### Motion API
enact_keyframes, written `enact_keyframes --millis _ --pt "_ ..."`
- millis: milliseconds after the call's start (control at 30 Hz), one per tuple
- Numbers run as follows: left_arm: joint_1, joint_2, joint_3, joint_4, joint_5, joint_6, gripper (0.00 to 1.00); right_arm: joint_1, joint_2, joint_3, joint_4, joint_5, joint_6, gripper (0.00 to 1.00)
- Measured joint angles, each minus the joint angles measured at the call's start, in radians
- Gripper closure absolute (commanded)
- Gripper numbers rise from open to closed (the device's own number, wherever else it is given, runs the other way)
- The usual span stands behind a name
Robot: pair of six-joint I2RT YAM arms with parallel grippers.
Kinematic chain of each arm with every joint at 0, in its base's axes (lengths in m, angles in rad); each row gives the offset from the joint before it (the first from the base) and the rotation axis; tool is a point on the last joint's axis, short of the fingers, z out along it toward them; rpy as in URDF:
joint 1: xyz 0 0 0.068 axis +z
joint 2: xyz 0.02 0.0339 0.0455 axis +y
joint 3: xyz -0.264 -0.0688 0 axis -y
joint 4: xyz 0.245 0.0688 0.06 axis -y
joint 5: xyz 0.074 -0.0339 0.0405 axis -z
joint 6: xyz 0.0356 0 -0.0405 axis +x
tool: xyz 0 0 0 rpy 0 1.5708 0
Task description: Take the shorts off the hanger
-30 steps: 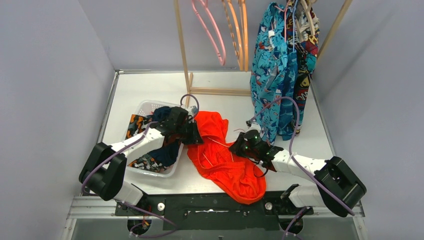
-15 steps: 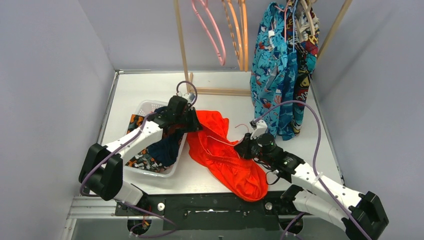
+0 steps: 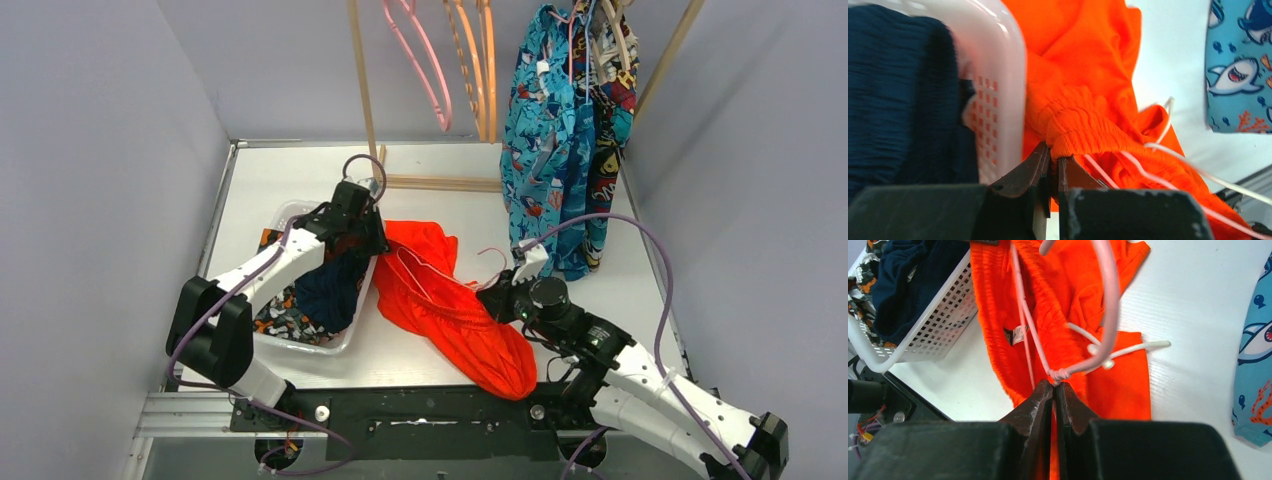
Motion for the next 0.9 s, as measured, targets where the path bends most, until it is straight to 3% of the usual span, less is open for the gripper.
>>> enact_keyframes --millis 433,600,733,900 --pt "0.079 0.013 0.0 0.01 0.071 0.025 0.98 0.006 -0.223 -0.093 0.017 0.037 0.006 1.0" --pt "0.06 0.006 -0.026 0.072 0.152 0.024 0.78 0.006 -0.163 -0.092 0.016 0.086 0.018 1.0" --pt "-0.002 -0.021 -0.067 0.105 0.169 0.017 0.48 0.006 -0.061 -0.082 0.018 0.134 0.045 1.0" --pt "-0.06 -0.1 -0.158 0.122 0.124 -0.04 0.41 0.006 0.033 -0.07 0.062 0.172 0.075 1.0"
